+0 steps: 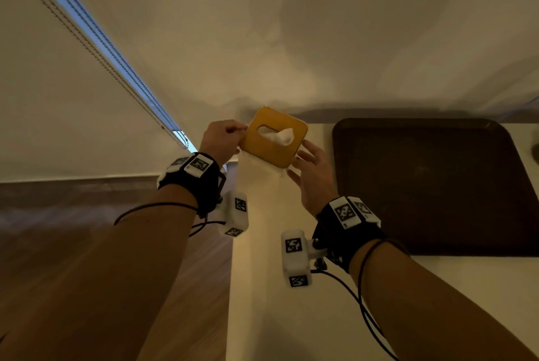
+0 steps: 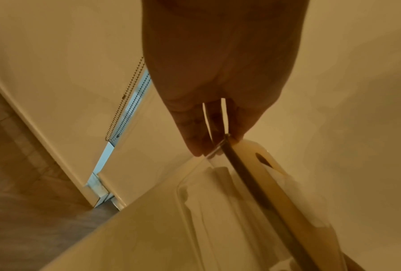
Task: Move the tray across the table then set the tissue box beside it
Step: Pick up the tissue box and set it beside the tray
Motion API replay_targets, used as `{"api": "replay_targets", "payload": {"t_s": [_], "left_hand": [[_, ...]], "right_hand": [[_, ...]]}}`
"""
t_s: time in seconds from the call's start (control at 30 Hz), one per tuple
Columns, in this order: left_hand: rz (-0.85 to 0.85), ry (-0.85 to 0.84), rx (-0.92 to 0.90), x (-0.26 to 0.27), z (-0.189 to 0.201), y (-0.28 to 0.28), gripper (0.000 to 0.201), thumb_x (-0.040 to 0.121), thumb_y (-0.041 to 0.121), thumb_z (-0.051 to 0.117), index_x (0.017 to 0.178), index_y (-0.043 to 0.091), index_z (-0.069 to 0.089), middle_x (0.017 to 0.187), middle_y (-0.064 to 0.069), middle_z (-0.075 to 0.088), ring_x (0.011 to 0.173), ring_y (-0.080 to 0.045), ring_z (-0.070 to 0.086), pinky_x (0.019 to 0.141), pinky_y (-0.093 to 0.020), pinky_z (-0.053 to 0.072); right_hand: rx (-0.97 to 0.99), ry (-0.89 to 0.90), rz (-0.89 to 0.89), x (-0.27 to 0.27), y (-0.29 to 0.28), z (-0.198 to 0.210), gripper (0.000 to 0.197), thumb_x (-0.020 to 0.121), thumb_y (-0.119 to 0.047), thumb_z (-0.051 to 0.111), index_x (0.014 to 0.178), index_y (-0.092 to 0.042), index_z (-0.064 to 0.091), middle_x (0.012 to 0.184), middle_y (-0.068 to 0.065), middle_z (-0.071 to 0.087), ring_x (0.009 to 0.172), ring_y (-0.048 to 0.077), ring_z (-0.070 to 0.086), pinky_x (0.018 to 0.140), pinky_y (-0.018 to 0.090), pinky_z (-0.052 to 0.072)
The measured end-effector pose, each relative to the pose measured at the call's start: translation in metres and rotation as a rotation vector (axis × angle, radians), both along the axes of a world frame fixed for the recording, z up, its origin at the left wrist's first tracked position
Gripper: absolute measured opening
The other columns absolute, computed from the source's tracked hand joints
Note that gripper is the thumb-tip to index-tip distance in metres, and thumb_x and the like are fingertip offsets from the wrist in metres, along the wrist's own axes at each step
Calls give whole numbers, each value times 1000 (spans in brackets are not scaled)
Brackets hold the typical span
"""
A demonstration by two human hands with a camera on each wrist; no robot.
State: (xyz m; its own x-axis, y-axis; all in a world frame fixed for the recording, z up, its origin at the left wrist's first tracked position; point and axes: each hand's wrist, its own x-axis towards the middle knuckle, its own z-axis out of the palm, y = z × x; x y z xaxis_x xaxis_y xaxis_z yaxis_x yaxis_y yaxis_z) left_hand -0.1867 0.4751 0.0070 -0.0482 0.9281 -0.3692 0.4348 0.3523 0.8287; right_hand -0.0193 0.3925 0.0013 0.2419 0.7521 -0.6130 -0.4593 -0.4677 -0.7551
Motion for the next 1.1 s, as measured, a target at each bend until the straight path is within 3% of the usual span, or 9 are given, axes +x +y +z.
{"api": "replay_targets", "payload": {"t_s": [0.23, 0.4, 0.7, 0.9, 1.1], "left_hand": [[51, -55, -21, -4, -3, -12, 31, 88, 6, 52, 114, 7, 70, 96, -13, 67, 83, -23, 61, 73, -32, 54], [91, -100, -35, -6, -5, -18, 32, 89, 6, 54, 118, 10, 67, 95, -15, 70, 85, -23, 65, 82, -39, 57], [121, -132, -55, -3, -8, -19, 35, 90, 9, 56, 124, 10, 63, 96, -15, 70, 92, -26, 68, 82, -42, 58], [124, -135, -59, -3, -8, -18, 35, 88, 6, 57, 122, 8, 65, 86, -11, 68, 85, -25, 66, 79, -41, 56], [123, -138, -65, -3, -7, -18, 35, 89, 5, 57, 122, 8, 64, 88, -12, 68, 84, -25, 66, 82, -42, 55]], "right_hand": [[8, -34, 96, 4, 13, 1, 44, 94, -2, 48, 132, -22, 53, 136, 11, 54, 123, 29, 53, 101, 52, 47], [15, -74, 179, 10, 23, 3, 40, 97, -7, 44, 131, -25, 55, 135, 6, 55, 124, 26, 53, 100, 51, 48], [49, -154, 262, 16, 36, 8, 35, 98, -8, 44, 121, -29, 59, 131, 6, 58, 122, 27, 53, 100, 52, 48], [57, -157, 273, 18, 37, 5, 37, 97, -7, 44, 100, -40, 61, 120, -1, 61, 118, 24, 56, 92, 43, 52], [68, -177, 283, 19, 36, 1, 34, 98, -10, 46, 116, -35, 60, 124, -1, 60, 119, 23, 56, 97, 46, 51]]}}
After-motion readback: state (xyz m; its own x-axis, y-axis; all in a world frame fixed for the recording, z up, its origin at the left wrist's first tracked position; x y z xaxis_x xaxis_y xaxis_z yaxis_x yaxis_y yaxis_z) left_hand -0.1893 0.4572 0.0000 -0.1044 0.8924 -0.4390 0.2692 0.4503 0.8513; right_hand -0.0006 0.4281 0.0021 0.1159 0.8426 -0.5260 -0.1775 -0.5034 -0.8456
